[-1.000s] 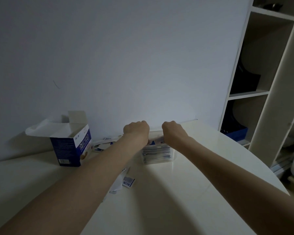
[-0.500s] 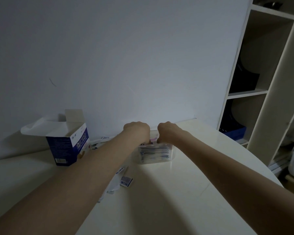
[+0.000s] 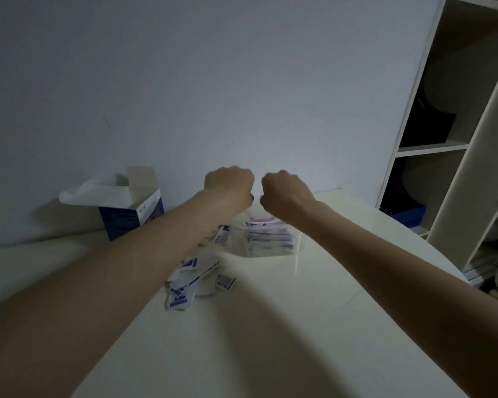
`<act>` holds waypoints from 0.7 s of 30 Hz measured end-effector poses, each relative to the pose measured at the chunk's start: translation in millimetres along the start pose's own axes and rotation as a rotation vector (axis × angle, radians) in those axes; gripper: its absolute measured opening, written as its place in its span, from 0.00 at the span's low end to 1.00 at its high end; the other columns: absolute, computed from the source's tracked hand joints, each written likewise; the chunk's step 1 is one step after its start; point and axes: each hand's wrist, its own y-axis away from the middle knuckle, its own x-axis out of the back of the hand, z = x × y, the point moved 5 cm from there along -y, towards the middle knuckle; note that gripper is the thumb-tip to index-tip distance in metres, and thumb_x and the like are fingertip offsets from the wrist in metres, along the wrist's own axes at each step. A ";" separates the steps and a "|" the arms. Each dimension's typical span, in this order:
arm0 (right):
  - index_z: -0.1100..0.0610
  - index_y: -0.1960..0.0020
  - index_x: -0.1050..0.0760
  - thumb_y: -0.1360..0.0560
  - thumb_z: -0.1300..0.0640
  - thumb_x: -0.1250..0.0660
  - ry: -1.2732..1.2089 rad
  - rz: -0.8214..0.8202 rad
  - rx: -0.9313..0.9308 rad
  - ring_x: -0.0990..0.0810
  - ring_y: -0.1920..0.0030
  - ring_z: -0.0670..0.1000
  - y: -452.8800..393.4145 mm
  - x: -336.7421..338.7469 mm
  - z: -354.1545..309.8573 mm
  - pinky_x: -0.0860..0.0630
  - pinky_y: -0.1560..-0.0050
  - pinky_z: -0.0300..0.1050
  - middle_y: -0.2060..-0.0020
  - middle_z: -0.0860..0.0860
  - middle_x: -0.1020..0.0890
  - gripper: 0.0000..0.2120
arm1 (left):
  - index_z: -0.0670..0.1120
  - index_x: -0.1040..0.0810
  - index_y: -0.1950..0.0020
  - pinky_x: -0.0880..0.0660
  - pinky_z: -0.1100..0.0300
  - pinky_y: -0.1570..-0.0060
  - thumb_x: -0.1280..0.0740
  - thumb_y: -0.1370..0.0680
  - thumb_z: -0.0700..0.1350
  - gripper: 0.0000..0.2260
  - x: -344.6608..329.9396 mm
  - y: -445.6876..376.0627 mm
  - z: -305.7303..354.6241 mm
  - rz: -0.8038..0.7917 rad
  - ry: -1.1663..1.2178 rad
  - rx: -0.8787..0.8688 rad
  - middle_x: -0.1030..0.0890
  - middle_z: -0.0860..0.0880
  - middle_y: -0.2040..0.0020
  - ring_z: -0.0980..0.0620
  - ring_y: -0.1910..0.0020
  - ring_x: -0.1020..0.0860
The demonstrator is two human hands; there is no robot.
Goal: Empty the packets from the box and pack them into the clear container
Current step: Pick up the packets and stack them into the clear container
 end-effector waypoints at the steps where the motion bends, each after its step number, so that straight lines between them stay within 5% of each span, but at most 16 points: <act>1: 0.63 0.47 0.27 0.24 0.63 0.41 -0.030 0.054 0.020 0.22 0.49 0.60 2.4 6.0 -8.3 0.33 0.59 0.44 0.50 0.60 0.23 0.08 | 0.43 0.26 0.40 0.33 0.57 0.57 0.40 0.21 0.43 0.11 4.5 4.9 -6.6 0.043 0.003 0.003 0.22 0.43 0.45 0.45 0.48 0.23; 4: 0.62 0.48 0.24 0.24 0.61 0.41 -0.131 0.103 0.160 0.22 0.52 0.60 16.9 3.8 -43.9 0.35 0.61 0.44 0.52 0.60 0.20 0.09 | 0.44 0.24 0.43 0.33 0.57 0.59 0.39 0.22 0.42 0.09 4.1 27.3 -34.9 0.047 -0.007 0.019 0.21 0.44 0.48 0.46 0.56 0.24; 7: 0.63 0.44 0.26 0.23 0.60 0.41 -0.130 -0.071 0.383 0.21 0.49 0.60 36.2 -28.6 -83.2 0.29 0.57 0.47 0.49 0.62 0.20 0.11 | 0.45 0.23 0.43 0.31 0.62 0.67 0.36 0.24 0.40 0.10 -15.8 51.9 -64.5 -0.192 -0.032 -0.012 0.21 0.45 0.46 0.51 0.65 0.25; 11: 0.62 0.40 0.27 0.22 0.56 0.40 -0.150 -0.255 0.400 0.25 0.40 0.58 45.2 -66.7 -111.4 0.29 0.44 0.48 0.41 0.59 0.22 0.14 | 0.47 0.33 0.31 0.31 0.62 0.50 0.36 0.23 0.44 0.21 -58.0 86.4 -98.7 -0.541 0.000 -0.040 0.28 0.47 0.34 0.48 0.40 0.26; 17: 0.61 0.45 0.25 0.26 0.58 0.33 -0.304 -0.293 0.244 0.24 0.48 0.54 43.3 -86.0 -107.1 0.32 0.56 0.42 0.45 0.57 0.21 0.11 | 0.48 0.33 0.30 0.30 0.63 0.47 0.31 0.26 0.46 0.25 -87.6 101.1 -124.7 -0.451 0.330 0.044 0.26 0.48 0.36 0.49 0.41 0.26; 21: 0.59 0.42 0.28 0.28 0.60 0.31 -0.468 -0.291 0.150 0.27 0.52 0.50 44.7 -85.9 -93.9 0.30 0.53 0.41 0.44 0.55 0.22 0.15 | 0.49 0.32 0.35 0.27 0.56 0.45 0.27 0.29 0.49 0.25 -93.0 104.0 -130.8 -0.458 0.424 0.071 0.24 0.48 0.43 0.48 0.45 0.23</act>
